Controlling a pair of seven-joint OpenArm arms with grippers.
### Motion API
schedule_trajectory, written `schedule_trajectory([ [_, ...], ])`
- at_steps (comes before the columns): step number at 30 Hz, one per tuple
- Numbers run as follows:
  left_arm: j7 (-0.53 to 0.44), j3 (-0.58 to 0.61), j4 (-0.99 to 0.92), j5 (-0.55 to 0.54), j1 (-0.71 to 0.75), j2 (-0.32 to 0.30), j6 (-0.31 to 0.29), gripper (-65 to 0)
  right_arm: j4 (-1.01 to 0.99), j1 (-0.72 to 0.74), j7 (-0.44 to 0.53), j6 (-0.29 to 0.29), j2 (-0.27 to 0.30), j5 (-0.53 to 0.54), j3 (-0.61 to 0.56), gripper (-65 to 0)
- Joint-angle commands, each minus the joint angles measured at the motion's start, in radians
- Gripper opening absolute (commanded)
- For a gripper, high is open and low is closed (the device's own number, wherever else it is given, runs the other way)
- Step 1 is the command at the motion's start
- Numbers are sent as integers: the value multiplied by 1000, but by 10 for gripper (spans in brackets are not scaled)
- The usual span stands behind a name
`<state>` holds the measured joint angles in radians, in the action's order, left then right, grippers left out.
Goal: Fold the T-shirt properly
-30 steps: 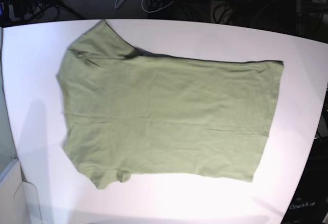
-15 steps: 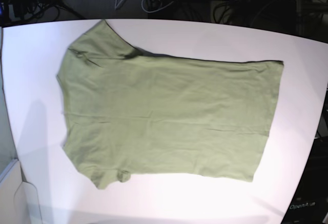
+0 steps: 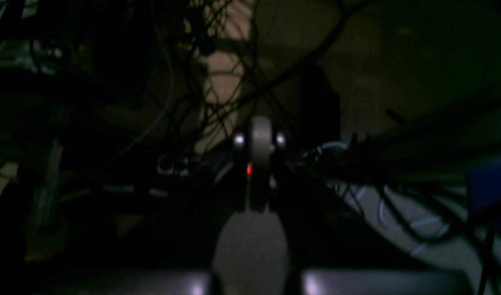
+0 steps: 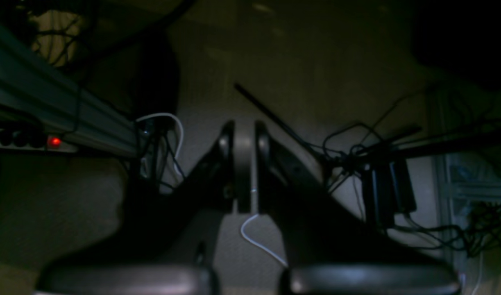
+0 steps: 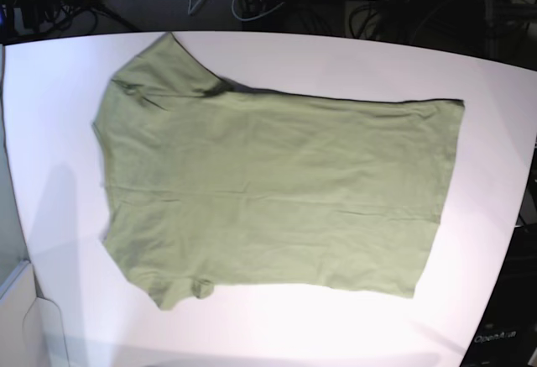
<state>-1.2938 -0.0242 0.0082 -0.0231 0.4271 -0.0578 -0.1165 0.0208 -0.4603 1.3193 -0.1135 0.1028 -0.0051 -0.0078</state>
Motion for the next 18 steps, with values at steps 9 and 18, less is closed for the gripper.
schedule_trajectory([
  [9, -27, -59, 240, -1, 132, 0, -1, -639, 267, -140, 38, -22, 13, 7, 2, -650],
  [18, -23, -150, 612, -1, 313, 9, 1, -638, 525, -262, 35, -21, 36, 7, 4, -650],
])
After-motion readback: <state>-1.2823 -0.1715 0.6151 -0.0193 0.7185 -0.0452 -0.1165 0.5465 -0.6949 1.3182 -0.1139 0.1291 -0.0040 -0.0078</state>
